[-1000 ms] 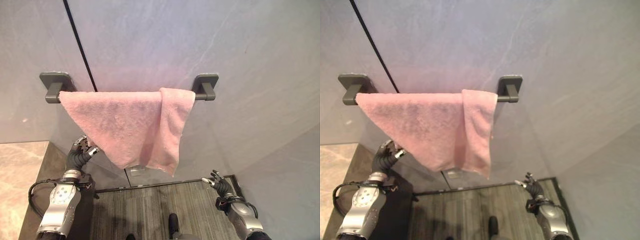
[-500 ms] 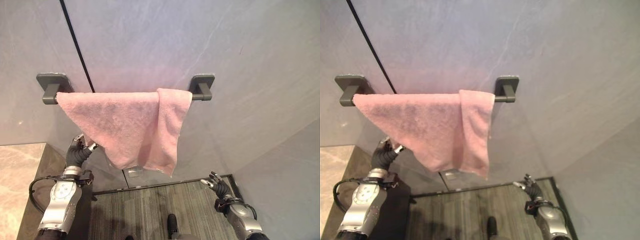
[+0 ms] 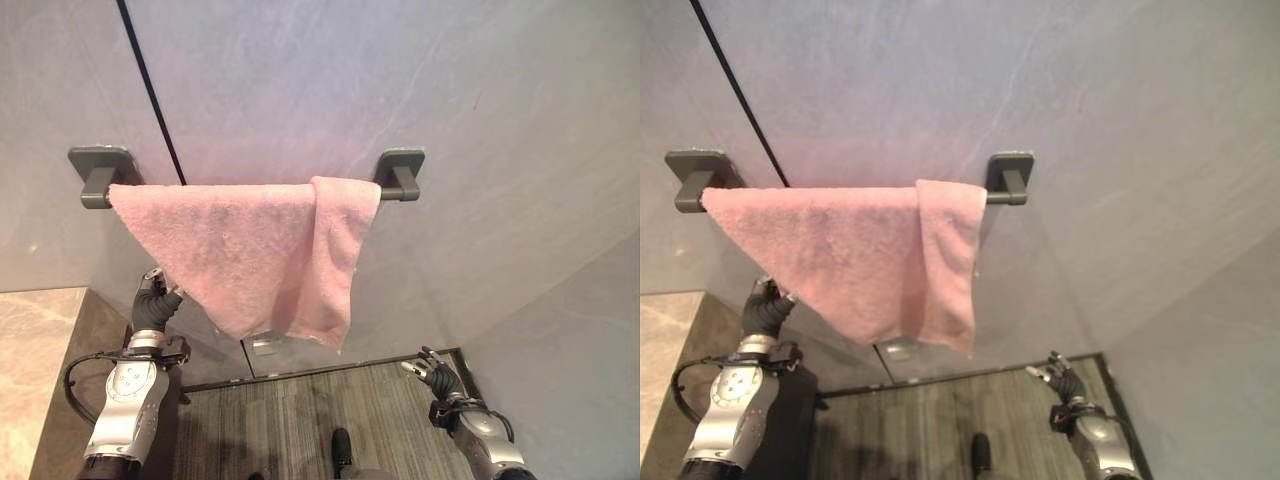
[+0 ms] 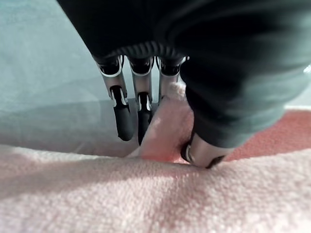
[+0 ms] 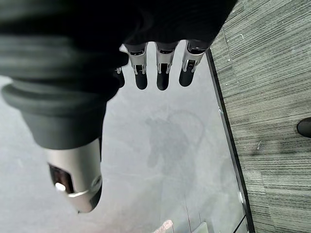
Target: Put brush and paste in cup on sink, flatten towel.
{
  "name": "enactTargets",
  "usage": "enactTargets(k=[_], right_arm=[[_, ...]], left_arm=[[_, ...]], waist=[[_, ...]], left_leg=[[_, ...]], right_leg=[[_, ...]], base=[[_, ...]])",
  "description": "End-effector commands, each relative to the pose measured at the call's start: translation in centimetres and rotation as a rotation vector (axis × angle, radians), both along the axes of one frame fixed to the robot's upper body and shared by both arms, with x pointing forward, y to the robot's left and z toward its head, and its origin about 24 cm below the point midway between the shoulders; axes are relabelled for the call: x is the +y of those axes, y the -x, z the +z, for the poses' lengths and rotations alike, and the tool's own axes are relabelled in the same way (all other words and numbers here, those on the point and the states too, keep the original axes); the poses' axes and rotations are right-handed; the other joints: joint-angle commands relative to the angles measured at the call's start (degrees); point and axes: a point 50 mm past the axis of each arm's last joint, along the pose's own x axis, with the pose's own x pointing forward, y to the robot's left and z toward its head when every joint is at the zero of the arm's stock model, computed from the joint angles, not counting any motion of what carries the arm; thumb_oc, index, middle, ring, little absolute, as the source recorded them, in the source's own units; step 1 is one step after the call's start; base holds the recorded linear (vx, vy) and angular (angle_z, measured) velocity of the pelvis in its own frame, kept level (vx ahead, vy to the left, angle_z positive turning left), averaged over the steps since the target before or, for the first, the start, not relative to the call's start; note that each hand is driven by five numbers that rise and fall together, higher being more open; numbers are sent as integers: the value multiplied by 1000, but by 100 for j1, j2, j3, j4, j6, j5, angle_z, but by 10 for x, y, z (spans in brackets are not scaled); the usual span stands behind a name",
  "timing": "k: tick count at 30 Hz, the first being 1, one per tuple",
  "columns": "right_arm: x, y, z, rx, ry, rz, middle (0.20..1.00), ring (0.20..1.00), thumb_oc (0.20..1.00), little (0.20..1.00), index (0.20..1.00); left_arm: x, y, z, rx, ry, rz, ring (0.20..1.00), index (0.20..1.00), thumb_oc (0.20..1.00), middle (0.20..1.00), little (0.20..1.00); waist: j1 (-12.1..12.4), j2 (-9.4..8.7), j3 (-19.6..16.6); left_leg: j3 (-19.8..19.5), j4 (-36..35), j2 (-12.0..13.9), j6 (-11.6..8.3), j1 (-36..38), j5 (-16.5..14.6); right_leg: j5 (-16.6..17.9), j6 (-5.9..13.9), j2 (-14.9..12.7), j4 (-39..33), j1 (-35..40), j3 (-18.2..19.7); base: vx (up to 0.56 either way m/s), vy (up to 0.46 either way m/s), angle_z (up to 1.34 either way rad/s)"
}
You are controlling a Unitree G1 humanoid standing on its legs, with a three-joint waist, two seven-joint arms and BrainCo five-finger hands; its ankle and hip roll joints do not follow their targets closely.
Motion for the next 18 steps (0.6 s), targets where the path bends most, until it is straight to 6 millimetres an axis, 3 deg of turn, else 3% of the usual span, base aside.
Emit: enactTargets(k=[1,5,9,18], right_arm=[[-3,-23,17,-115,31,2,1000,1000,1000,1000,1000],[-3,-23,17,-113,30,0,1000,1000,1000,1000,1000],[-2,-23,16,-111,34,5,1000,1000,1000,1000,1000],[-3,-22,15,-105,42,-1,1000,1000,1000,1000,1000]], left_arm=[[4,-10,34,-177,0,5,373,373,373,373,373],[4,-10,34,-179,3,3,347,347,347,347,347],[2,-12,35,-187,19,5,200,200,200,200,200],[-1,-12,28,-172,51,2,200,200,200,200,200]], waist=[[46,81,96],[52,67,95],[47,30,93],[36,15,84]], left_leg=[[-120,237,-95,58,17,-181],[-125,241,-86,54,10,-179],[-128,252,-75,53,3,-188],[-111,249,-65,52,24,-196]], right_leg=[[-100,629,-345,12,377,-70],[-112,622,-334,12,381,-87],[-117,619,-315,12,379,-84],[-115,613,-301,12,384,-48]], base=[[0,0,0],[0,0,0],[0,0,0],[0,0,0]])
